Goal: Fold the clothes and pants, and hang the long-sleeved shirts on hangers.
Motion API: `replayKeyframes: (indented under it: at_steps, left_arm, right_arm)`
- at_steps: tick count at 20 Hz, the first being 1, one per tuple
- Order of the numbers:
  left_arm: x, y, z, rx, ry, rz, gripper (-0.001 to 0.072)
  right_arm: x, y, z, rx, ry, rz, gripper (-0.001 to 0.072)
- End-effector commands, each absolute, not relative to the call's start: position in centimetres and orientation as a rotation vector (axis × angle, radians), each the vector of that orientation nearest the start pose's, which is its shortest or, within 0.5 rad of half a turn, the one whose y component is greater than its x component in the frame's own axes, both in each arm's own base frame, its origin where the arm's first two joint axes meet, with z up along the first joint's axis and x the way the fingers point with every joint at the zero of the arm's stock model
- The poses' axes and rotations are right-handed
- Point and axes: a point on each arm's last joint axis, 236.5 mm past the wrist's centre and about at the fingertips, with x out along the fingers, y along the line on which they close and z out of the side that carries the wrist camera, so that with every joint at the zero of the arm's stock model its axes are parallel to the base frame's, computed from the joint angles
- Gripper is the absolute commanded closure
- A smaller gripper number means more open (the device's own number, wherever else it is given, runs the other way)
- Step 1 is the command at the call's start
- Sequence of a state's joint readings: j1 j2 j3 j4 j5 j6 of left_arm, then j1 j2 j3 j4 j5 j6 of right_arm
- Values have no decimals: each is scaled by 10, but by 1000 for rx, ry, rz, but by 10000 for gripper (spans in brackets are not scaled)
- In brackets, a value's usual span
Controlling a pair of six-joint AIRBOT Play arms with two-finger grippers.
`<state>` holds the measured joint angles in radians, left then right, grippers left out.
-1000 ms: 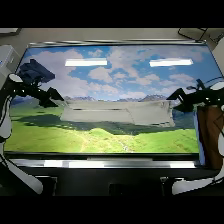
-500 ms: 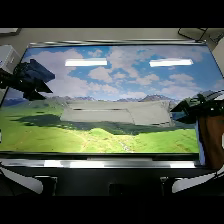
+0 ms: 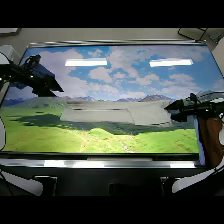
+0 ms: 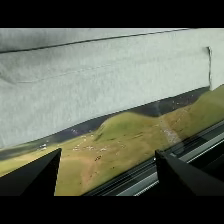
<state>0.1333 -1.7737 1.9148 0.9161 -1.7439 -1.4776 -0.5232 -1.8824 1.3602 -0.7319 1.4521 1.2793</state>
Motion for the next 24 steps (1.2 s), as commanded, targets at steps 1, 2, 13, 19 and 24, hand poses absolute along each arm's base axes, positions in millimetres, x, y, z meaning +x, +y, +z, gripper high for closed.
replayKeyframes:
  at_steps: [1,2,13,19,24]
  left_arm:
    - [433,-109,79,-412,1479,-596,-1]
    - [432,-113,79,-405,1482,-604,-1]
    - [448,-177,71,-351,1388,-657,638]
    - [435,-301,-12,-309,1343,-698,677]
    - [376,-404,-69,-427,1482,-776,677]
  right_arm:
    - [409,-26,-80,1077,1436,394,10]
    - [408,-22,-79,1062,1443,411,14]
    - [417,45,-29,859,1438,465,664]
    - [392,104,88,727,1320,438,664]
    - [354,143,146,663,1254,440,664]
